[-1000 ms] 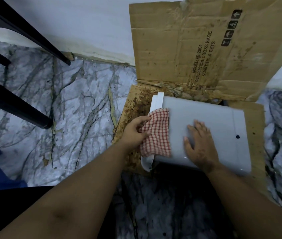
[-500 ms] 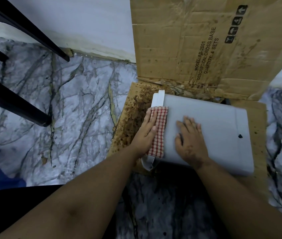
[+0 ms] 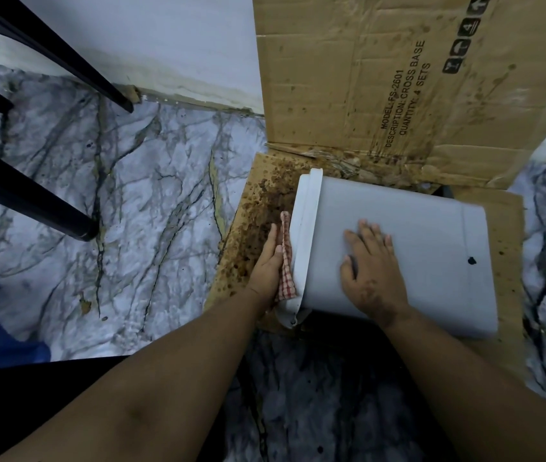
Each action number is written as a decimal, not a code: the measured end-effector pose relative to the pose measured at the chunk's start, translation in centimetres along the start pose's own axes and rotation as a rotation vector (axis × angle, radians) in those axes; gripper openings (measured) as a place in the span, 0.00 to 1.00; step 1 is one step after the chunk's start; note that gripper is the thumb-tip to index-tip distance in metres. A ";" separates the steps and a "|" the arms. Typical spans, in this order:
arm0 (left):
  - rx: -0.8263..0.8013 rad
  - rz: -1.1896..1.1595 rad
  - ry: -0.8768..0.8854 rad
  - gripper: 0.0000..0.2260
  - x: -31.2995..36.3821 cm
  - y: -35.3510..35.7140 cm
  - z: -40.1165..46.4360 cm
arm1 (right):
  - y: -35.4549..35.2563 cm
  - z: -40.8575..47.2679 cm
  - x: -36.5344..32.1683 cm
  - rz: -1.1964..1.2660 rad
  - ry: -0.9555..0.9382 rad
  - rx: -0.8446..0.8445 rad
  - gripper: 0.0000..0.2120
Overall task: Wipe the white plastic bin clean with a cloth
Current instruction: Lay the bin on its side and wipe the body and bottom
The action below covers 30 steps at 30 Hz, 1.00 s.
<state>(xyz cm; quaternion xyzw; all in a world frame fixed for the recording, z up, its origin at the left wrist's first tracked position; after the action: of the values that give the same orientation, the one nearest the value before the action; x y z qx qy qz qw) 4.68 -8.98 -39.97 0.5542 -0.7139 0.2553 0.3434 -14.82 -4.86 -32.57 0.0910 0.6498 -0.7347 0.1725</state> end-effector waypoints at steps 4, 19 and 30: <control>-0.078 0.014 -0.003 0.36 0.1 0.9 0.8 | 0.0 0.0 0.0 0.003 0.009 0.002 0.27; -0.031 0.676 0.367 0.26 9.5 0.9 4.1 | 0.6 0.3 0.1 -0.011 0.009 -0.050 0.28; -0.113 0.551 0.362 0.27 7.0 2.3 3.1 | 0.4 0.0 0.0 -0.011 0.006 -0.044 0.28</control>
<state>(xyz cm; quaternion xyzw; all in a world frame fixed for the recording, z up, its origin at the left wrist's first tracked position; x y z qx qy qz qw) 0.71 -15.04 -36.45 0.2662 -0.7772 0.3929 0.4132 -14.70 -4.91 -33.00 0.0856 0.6669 -0.7208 0.1683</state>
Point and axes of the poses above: each hand's wrist, its own z-axis towards the middle knuckle, its own y-axis out of the palm, x = y × z, the point moved 9 cm from there along z, towards the middle knuckle, and after that the axes turned 13 degrees about -y, right-handed, at the moved point
